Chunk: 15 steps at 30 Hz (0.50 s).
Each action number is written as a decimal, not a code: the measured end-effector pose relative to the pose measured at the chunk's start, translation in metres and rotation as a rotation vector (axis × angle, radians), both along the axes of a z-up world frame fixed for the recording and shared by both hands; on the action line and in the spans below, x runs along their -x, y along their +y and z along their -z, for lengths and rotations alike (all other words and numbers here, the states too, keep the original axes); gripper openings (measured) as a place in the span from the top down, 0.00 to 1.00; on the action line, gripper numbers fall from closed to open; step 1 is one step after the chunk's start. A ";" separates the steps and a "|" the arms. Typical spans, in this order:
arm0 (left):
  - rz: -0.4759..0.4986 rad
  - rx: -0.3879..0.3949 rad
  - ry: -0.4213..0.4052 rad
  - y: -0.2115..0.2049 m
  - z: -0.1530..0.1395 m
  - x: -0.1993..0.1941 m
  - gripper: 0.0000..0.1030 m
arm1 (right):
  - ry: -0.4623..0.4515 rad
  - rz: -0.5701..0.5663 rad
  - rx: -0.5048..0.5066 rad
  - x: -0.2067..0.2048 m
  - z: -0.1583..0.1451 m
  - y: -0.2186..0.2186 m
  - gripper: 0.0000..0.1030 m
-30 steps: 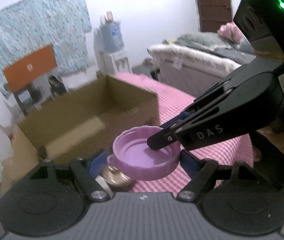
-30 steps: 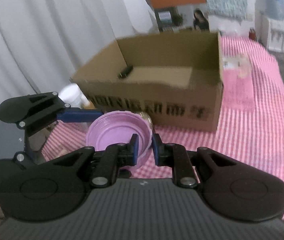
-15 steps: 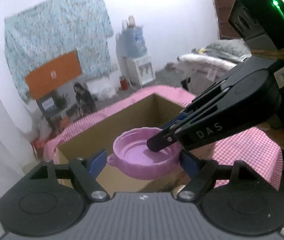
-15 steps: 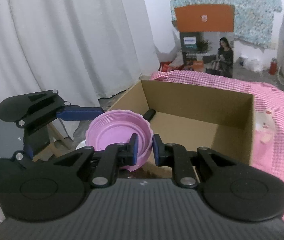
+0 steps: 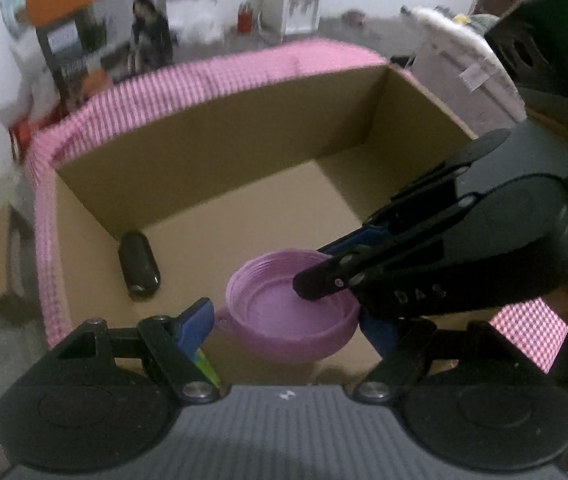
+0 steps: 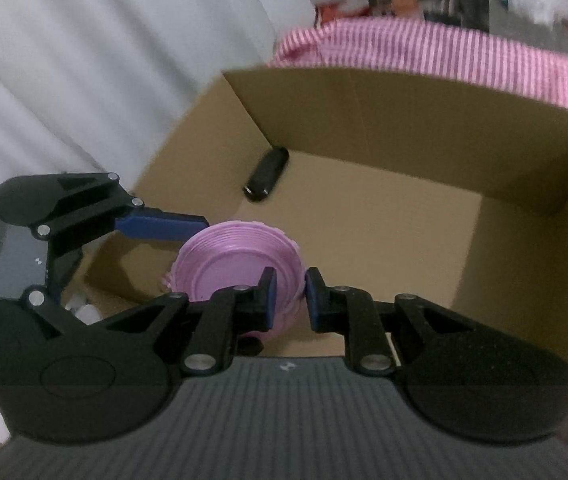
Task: Organize rigid objects
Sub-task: 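Lower the pink lid into the box and open the right gripper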
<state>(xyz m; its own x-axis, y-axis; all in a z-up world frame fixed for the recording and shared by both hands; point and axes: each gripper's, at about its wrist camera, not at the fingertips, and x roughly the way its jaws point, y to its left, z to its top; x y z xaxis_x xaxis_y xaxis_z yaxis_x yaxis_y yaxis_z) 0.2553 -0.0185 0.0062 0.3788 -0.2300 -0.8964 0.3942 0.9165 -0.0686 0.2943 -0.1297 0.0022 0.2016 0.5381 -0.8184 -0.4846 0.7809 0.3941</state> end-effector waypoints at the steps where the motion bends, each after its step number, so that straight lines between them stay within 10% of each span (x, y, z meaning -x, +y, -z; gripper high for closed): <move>1: 0.001 0.003 0.020 0.001 0.004 -0.004 0.26 | 0.017 -0.006 0.009 -0.002 0.006 0.002 0.85; 15: -0.007 -0.031 0.076 -0.001 0.013 -0.013 0.28 | 0.110 -0.034 0.022 -0.019 0.034 0.010 0.84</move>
<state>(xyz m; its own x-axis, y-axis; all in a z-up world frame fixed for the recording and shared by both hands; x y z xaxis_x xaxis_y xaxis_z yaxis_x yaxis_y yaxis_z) 0.2679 -0.0197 -0.0071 0.3111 -0.1991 -0.9293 0.3826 0.9213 -0.0693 0.3134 -0.1200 -0.0322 0.0917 0.5246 -0.8464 -0.4655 0.7740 0.4293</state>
